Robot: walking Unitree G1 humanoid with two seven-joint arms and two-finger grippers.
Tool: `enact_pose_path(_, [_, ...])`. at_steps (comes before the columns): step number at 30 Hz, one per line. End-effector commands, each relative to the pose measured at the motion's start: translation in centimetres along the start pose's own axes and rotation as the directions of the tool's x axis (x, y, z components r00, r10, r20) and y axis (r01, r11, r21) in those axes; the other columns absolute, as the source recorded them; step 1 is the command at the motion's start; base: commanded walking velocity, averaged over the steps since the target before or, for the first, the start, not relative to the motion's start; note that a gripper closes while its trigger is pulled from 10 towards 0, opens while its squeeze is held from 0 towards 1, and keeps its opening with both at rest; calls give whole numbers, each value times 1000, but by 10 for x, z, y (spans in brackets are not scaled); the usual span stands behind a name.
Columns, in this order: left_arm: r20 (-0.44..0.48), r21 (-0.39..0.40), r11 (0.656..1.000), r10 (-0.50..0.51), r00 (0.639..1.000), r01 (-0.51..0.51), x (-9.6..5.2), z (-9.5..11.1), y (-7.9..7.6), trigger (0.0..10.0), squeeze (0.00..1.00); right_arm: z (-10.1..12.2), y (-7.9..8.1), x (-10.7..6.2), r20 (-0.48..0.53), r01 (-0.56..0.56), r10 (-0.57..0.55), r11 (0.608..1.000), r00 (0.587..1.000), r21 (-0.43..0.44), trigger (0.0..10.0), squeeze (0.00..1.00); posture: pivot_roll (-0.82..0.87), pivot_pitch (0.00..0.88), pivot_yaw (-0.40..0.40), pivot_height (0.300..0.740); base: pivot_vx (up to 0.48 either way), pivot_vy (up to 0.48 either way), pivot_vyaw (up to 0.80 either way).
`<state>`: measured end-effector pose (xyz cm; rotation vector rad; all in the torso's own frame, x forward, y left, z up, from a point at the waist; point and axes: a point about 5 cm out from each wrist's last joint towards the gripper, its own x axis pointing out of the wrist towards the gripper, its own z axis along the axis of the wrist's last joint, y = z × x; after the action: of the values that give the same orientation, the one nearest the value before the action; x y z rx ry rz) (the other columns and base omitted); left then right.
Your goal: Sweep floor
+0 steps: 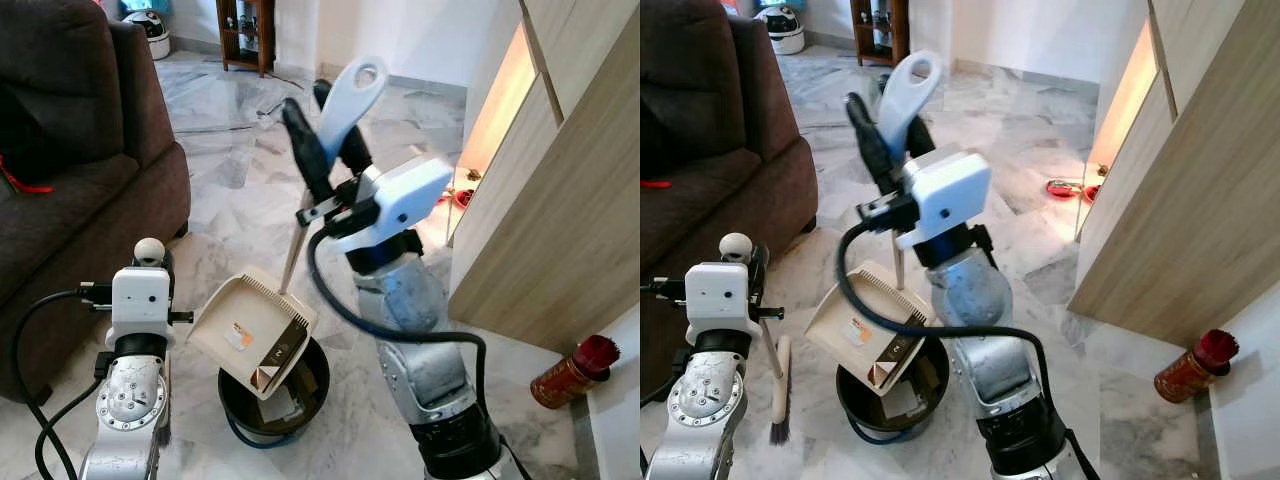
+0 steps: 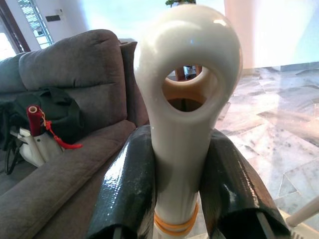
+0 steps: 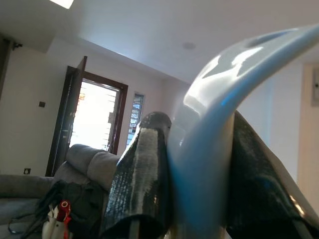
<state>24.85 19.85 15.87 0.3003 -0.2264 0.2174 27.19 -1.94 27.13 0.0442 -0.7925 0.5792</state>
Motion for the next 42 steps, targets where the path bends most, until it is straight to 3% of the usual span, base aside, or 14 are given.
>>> enact_pose_path(1, [63, 2, 1000, 9, 998, -9, 2, 10, 1, 10000, 0, 25, 4, 4, 131, -13, 21, 998, 991, -62, 10000, 0, 44, 61, -53, 740, 0, 0, 0])
enact_pose_path(14, [69, 9, 1000, 4, 998, -5, 3, 10, 1, 10000, 0, 33, 23, 2, 178, -32, 57, 990, 982, -138, 10000, 0, 45, 64, -52, 740, 0, 0, 0])
enact_pose_path(35, [80, 10, 1000, 7, 997, -8, 4, 12, 1, 10000, 0, 44, 37, 0, 247, -51, 114, 968, 962, -248, 10000, 0, 47, 63, -52, 740, 0, 0, 0])
enact_pose_path(42, [79, 11, 1000, 9, 997, -10, 5, 11, 1, 10000, 0, 42, 40, 0, 239, -65, 120, 972, 964, -225, 10000, 0, 49, 64, -52, 740, 0, 0, 0])
